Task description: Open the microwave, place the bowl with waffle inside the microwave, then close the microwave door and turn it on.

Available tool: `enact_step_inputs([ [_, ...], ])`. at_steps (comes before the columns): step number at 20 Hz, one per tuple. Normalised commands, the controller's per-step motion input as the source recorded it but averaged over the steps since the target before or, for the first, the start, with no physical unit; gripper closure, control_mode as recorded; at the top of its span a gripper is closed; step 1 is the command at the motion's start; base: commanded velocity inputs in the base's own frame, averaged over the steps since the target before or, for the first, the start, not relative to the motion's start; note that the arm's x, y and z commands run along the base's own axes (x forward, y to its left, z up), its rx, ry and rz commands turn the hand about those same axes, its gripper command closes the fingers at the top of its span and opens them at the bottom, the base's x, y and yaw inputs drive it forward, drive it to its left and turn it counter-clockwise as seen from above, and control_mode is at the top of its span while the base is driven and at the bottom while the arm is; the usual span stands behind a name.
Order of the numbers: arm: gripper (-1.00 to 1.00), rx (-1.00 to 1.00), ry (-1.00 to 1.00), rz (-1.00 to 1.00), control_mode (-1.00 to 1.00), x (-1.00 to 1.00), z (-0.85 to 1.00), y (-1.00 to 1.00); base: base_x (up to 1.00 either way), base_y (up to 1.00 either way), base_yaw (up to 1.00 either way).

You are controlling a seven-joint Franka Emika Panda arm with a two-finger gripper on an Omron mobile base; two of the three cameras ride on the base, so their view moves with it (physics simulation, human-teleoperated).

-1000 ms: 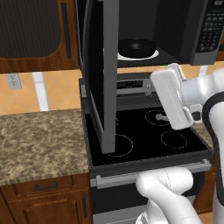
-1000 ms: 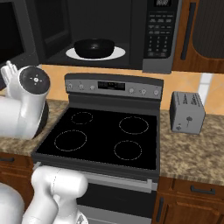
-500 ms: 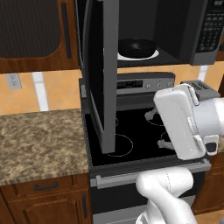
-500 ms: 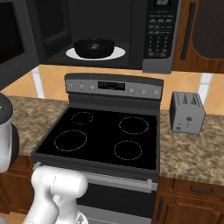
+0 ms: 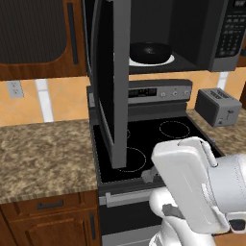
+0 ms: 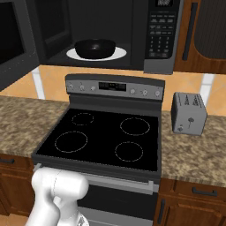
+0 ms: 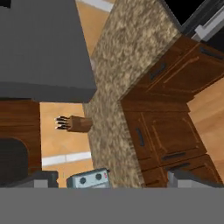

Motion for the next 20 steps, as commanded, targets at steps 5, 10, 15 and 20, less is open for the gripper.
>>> enact_step_inputs([
  [5,-1.00,-0.12,0.00,-0.19,-1.00,0.13,-0.37,0.96,0.00,0.00,0.00],
  [10,-1.00,-0.12,0.00,-0.49,-1.00,0.85,-0.11,1.00,0.00,0.00,0.00],
  [15,-1.00,-0.12,0.00,-0.54,-1.00,1.00,0.00,1.00,0.00,0.00,0.00],
  [20,-1.00,-0.11,0.00,-0.54,-1.00,1.00,0.00,0.79,0.00,0.00,0.00],
])
